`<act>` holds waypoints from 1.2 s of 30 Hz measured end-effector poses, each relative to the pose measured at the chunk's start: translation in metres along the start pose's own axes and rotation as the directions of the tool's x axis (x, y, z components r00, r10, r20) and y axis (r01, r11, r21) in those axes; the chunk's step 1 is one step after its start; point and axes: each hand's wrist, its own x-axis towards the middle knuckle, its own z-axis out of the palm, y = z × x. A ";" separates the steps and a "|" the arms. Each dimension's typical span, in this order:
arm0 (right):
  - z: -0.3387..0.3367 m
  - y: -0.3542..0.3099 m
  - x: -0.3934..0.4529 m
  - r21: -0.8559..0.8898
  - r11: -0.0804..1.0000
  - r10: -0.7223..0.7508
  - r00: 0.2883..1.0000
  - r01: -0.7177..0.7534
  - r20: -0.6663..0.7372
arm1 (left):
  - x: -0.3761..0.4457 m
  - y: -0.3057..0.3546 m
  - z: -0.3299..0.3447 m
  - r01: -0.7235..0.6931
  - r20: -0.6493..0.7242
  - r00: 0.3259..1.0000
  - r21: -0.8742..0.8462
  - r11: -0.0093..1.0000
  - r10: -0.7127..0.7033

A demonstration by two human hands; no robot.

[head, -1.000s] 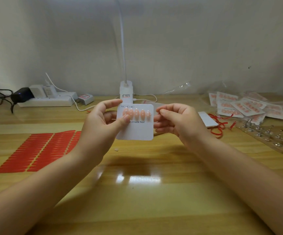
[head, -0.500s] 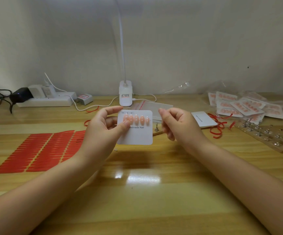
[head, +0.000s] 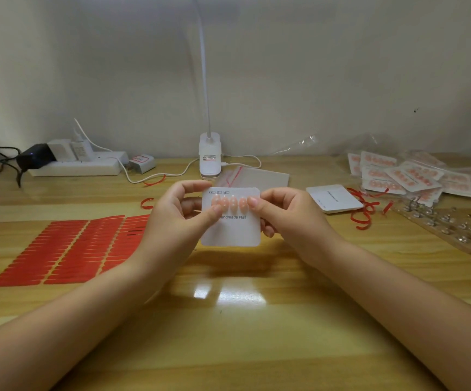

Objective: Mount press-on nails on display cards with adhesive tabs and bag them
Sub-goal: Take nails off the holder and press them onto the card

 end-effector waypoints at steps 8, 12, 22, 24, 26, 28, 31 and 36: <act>0.001 0.005 -0.001 -0.031 0.998 -0.047 0.999 0.047 -0.007 | 0.002 -0.001 0.000 0.064 -0.027 0.997 -0.072 0.995 -0.066; 0.001 0.008 -0.001 0.125 0.992 0.018 0.998 -0.025 0.059 | 0.003 -0.003 0.000 0.063 -0.058 0.996 -0.017 0.998 -0.064; 0.001 0.014 -0.001 0.095 0.993 0.073 0.997 -0.075 0.032 | -0.001 -0.008 0.001 0.045 -0.035 0.998 0.062 0.997 -0.043; 0.001 0.016 -0.001 0.057 0.995 0.076 0.997 -0.078 0.029 | -0.001 -0.009 0.001 0.057 -0.039 0.998 0.083 0.995 -0.054; 0.002 0.018 -0.002 0.032 0.998 0.059 0.998 -0.059 0.021 | 0.000 -0.010 0.001 0.075 -0.040 0.997 0.096 0.993 -0.072; 0.004 0.020 -0.003 0.038 0.998 0.047 0.999 -0.047 0.019 | 0.000 -0.009 0.000 0.101 -0.034 0.995 0.083 0.991 -0.099; 0.003 0.020 -0.001 0.082 0.993 0.078 0.996 -0.082 0.052 | 0.000 -0.010 -0.001 0.106 -0.033 0.994 0.075 0.992 -0.104; 0.001 0.016 0.000 0.134 0.981 0.127 0.987 -0.139 0.095 | -0.002 -0.010 0.001 0.052 -0.023 0.998 0.103 0.993 -0.050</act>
